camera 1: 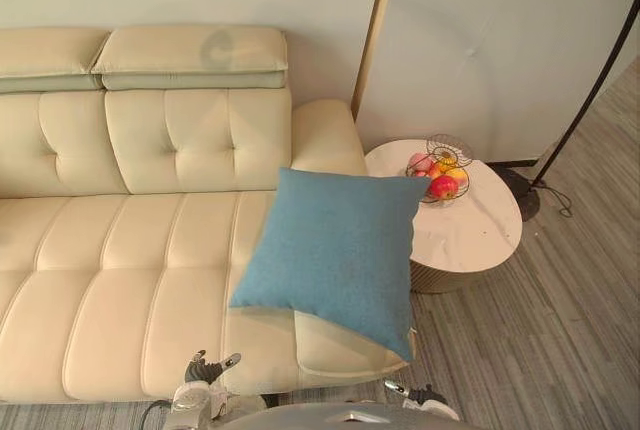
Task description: Pick up cushions and gather them together orderly.
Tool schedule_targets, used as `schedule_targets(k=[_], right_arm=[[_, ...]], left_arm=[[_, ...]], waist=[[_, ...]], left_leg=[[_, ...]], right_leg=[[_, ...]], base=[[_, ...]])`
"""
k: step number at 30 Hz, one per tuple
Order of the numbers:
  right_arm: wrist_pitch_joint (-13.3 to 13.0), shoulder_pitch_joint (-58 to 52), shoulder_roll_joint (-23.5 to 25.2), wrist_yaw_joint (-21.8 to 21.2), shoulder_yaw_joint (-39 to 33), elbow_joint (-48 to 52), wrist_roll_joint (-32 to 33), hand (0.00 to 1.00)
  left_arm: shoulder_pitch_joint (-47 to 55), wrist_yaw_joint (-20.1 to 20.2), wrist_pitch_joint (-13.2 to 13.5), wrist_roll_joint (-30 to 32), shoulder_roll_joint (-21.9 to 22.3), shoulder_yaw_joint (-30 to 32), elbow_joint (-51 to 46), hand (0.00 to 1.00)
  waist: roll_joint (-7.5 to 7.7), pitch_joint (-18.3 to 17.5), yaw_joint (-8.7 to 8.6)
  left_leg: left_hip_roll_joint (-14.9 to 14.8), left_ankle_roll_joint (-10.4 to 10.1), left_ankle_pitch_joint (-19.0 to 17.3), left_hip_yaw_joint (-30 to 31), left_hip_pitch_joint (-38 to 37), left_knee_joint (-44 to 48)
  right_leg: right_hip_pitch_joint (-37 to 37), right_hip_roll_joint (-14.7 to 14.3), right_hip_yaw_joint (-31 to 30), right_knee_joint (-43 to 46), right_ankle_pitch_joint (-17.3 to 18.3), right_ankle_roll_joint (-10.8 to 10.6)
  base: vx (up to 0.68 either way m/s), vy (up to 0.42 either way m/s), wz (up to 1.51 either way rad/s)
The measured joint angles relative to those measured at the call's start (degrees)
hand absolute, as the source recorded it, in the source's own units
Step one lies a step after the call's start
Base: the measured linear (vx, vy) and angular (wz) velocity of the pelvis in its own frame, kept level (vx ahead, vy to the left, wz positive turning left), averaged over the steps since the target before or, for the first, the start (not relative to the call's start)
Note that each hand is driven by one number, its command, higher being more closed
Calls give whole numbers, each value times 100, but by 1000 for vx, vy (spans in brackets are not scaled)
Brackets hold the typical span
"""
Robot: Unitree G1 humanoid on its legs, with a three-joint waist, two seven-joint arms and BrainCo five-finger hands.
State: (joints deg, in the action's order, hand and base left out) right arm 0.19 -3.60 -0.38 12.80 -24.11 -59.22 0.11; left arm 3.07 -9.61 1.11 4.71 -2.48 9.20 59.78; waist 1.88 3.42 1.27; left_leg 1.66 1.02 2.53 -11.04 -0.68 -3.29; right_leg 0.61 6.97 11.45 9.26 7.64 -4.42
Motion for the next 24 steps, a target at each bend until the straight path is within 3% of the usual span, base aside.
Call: schedule_targets(k=[6,12,18,24], right_arm=[[4,28,-424,40,-355,96,2,0],[0,106,-1015,42,-284,1429,-194,0],[-36,233,-1583,-44,374,2547,-507,0],[-156,681,-1727,-310,1050,3394,-494,0]], left_arm=[[-29,-3,-51,214,-469,2,127,0],[-60,-9,-54,209,-1012,240,-46,0],[-148,-17,-20,-81,-1335,432,-611,0],[-453,-98,29,-499,-1339,260,-1249,0]], waist=[[-141,40,-57],[-247,97,-124],[-262,113,-142],[-274,179,-113]], left_leg=[[-41,7,88,-86,-152,-171],[-113,-51,5,-484,-146,-171],[-111,-33,-62,-720,-120,-169],[-102,62,10,-761,276,-131]], right_leg=[[-150,-128,-106,-224,-133,31],[-47,-240,-534,-445,-333,93],[54,-260,-793,-558,-438,75],[377,-266,-826,-683,-644,13]], base=[[-30,-18,-7],[-33,21,-37],[5,24,-23],[40,5,-4]])
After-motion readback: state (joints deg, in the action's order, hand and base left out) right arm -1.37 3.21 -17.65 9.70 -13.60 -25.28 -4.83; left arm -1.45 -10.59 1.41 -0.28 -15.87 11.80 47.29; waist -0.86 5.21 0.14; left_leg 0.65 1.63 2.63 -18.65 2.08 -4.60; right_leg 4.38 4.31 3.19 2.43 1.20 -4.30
